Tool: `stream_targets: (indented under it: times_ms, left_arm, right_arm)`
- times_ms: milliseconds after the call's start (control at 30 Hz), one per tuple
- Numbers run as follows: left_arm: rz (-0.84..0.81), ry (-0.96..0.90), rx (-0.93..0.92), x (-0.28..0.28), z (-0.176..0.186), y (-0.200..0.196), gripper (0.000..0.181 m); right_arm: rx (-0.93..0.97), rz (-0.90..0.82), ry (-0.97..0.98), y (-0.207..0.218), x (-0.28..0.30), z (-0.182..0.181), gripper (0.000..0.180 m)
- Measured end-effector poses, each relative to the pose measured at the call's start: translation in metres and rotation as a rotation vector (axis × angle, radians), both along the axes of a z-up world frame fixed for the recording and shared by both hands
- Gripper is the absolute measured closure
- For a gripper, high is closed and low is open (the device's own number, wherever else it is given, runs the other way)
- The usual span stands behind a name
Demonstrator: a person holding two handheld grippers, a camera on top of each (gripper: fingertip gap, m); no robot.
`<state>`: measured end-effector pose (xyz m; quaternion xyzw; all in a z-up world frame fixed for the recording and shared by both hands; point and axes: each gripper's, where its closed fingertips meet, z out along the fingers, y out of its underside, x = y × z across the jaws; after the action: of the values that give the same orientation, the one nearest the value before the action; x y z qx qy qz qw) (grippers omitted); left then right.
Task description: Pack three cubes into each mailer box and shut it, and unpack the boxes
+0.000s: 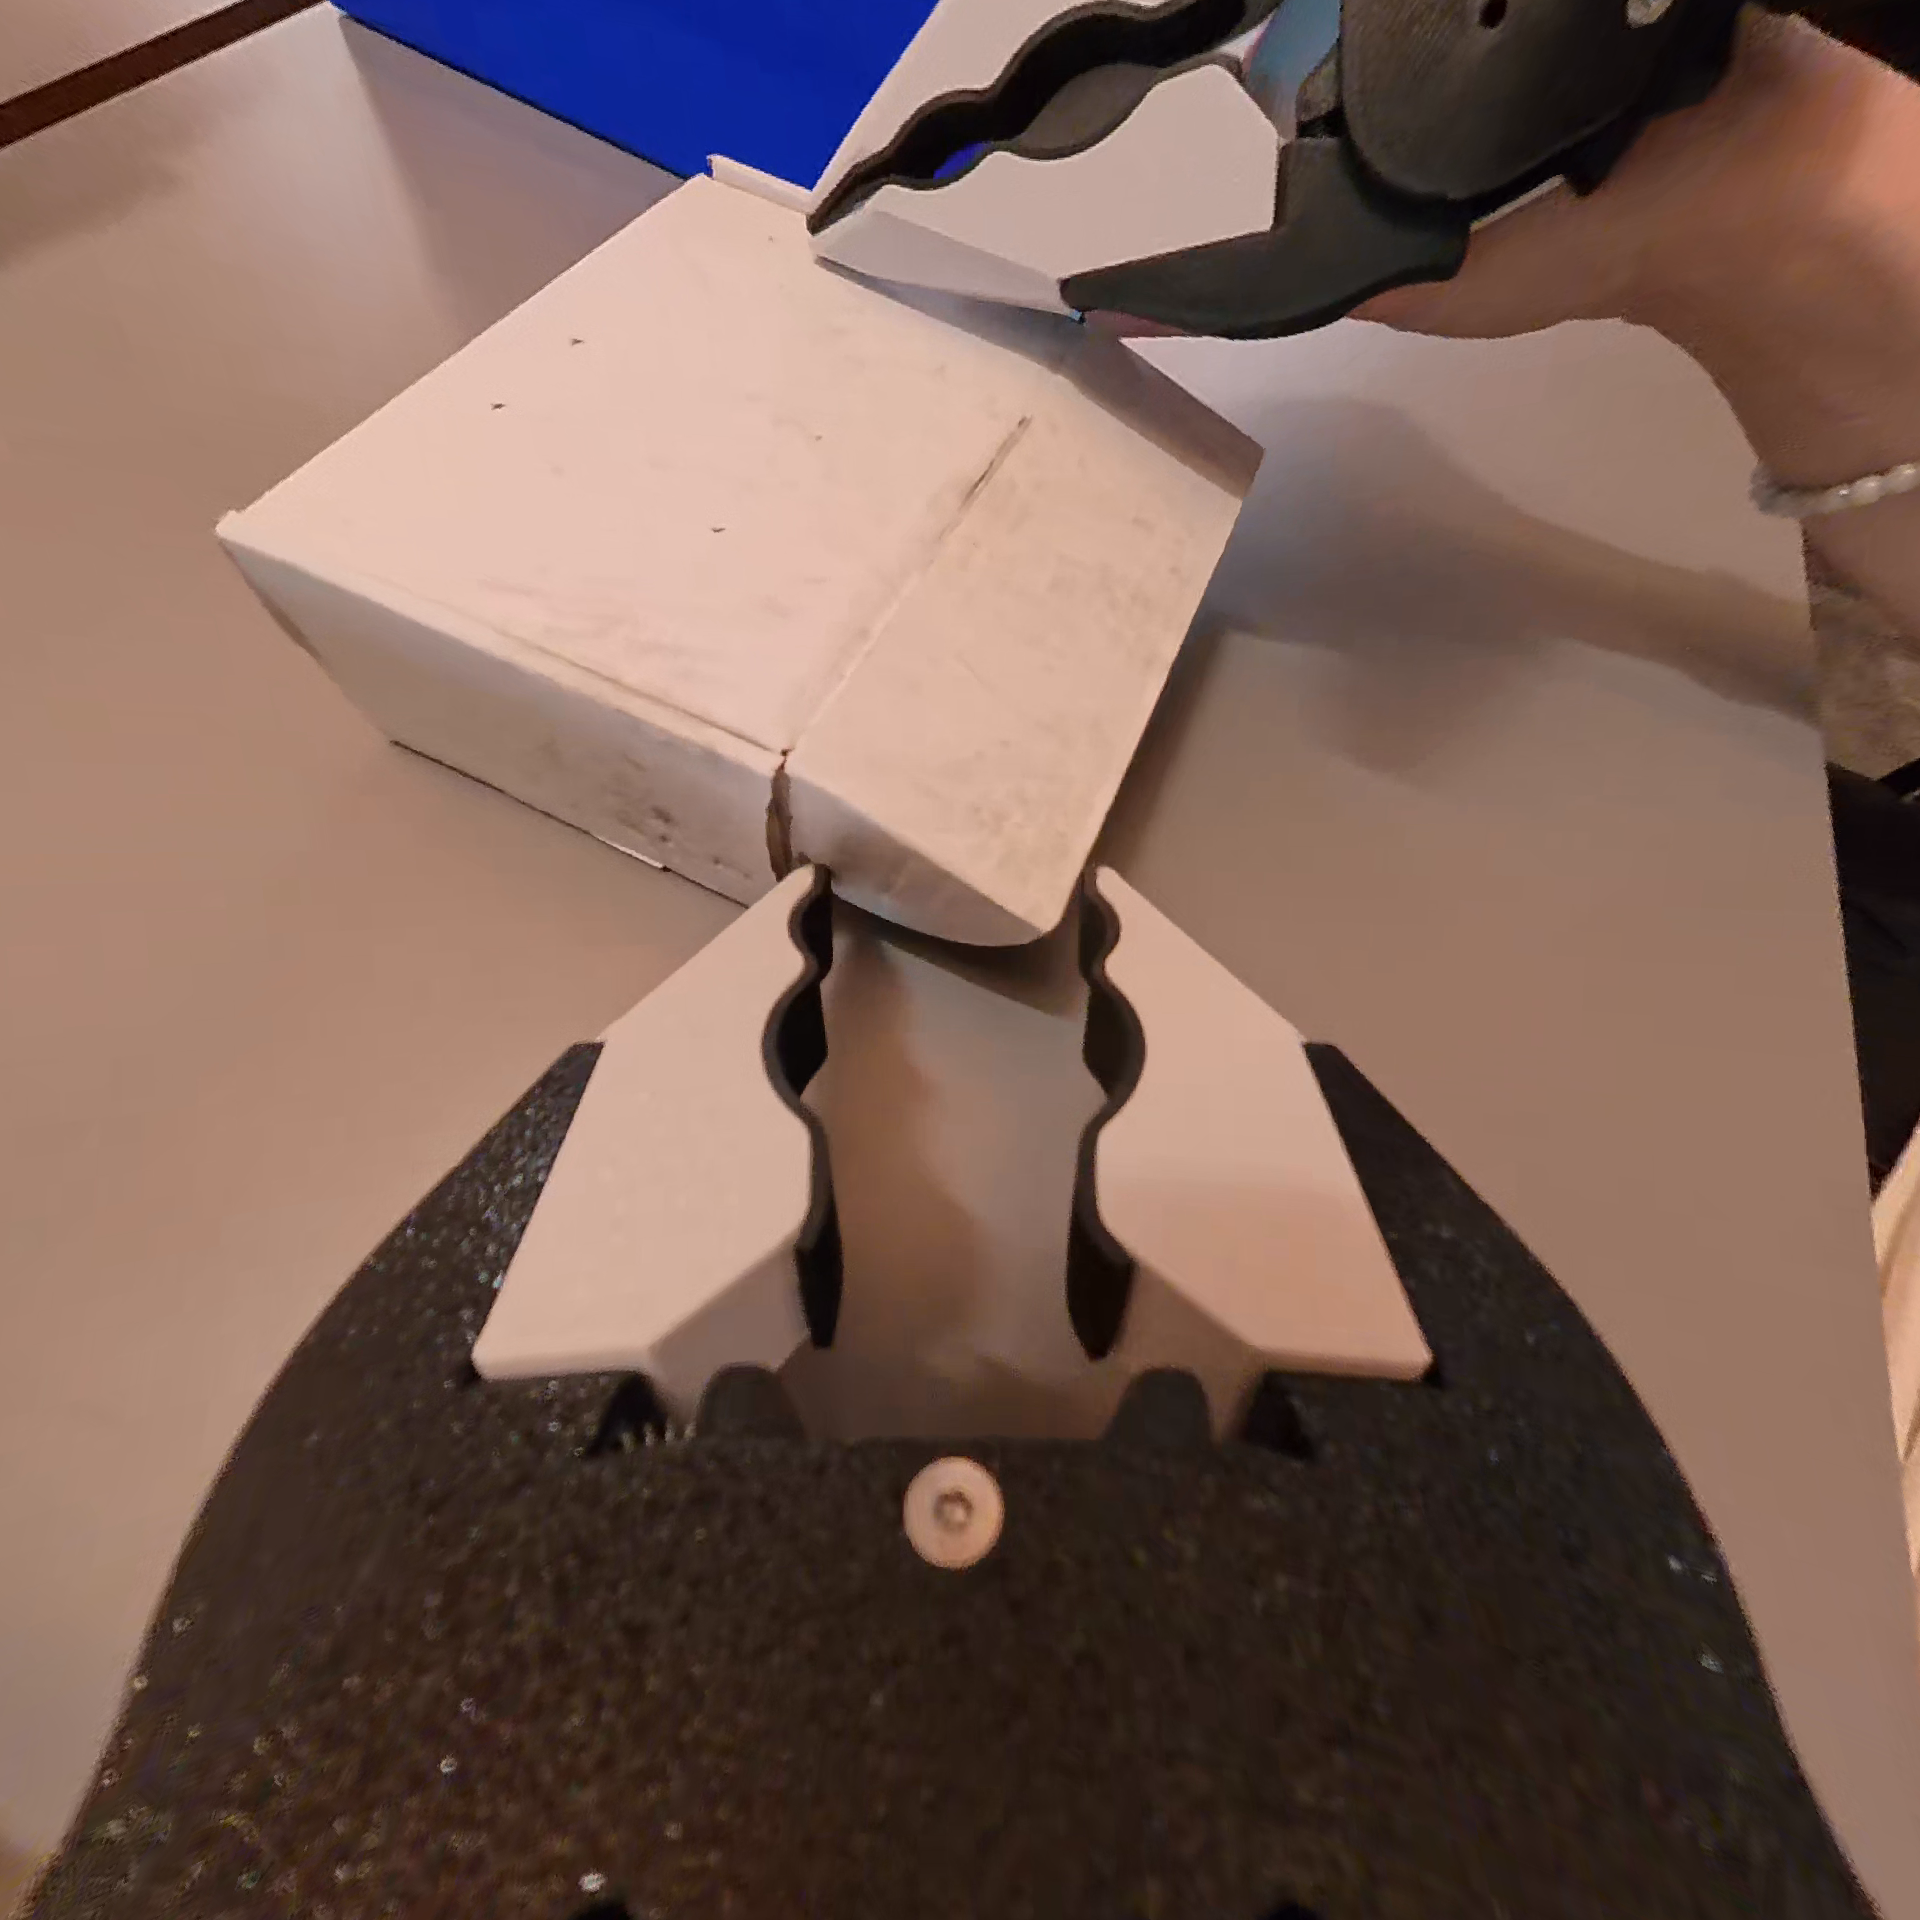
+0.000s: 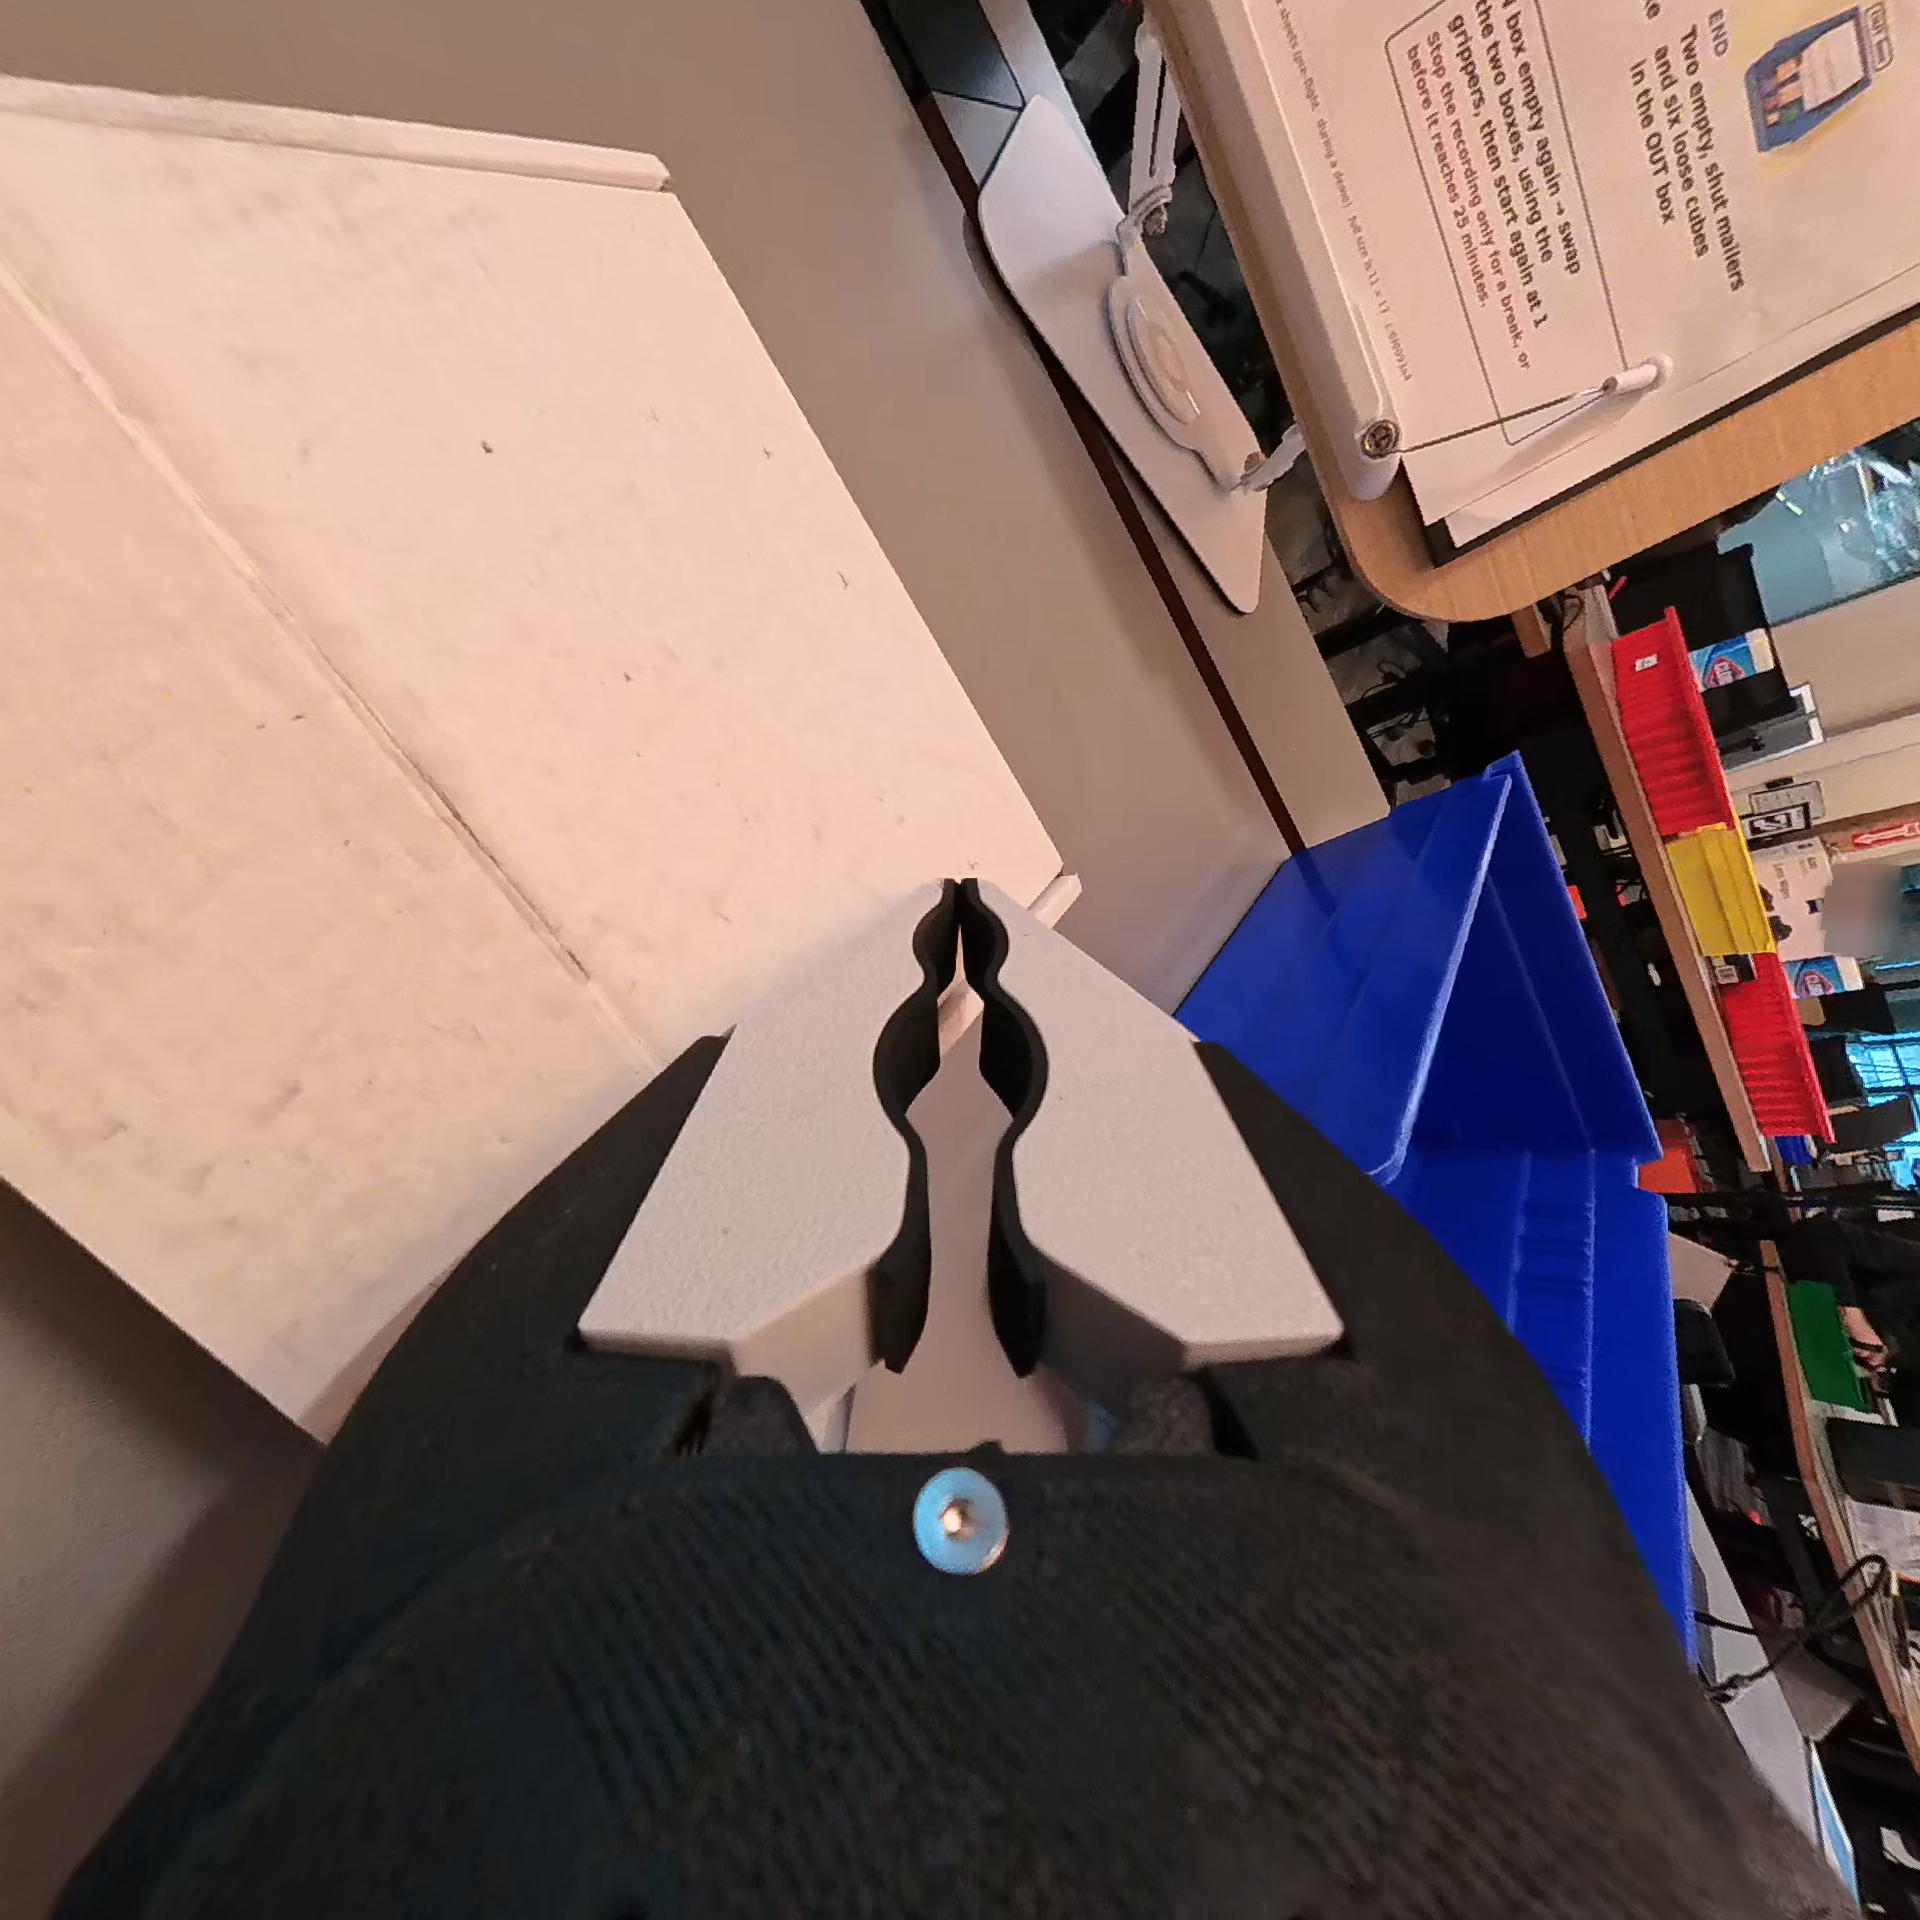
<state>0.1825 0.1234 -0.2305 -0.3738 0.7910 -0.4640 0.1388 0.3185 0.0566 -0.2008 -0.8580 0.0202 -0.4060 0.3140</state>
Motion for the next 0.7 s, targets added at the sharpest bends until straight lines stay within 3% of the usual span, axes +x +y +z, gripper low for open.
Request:
stream_targets:
  times_ms: [267,400,700]
  left_arm:
    - [0.012,0.055,-0.087,0.000,0.003,0.001,0.138]
    - [-0.015,0.122,-0.235,-0.003,0.011,-0.003,0.140]
    - [-0.039,0.093,-0.245,-0.010,0.015,0.001,0.132]
  right_arm:
    - [-0.016,0.003,0.001,0.000,0.000,0.000,0.180]
    - [-0.027,0.011,0.009,0.000,0.000,0.000,0.180]
    - [-0.021,0.019,0.019,0.001,0.000,0.000,0.180]
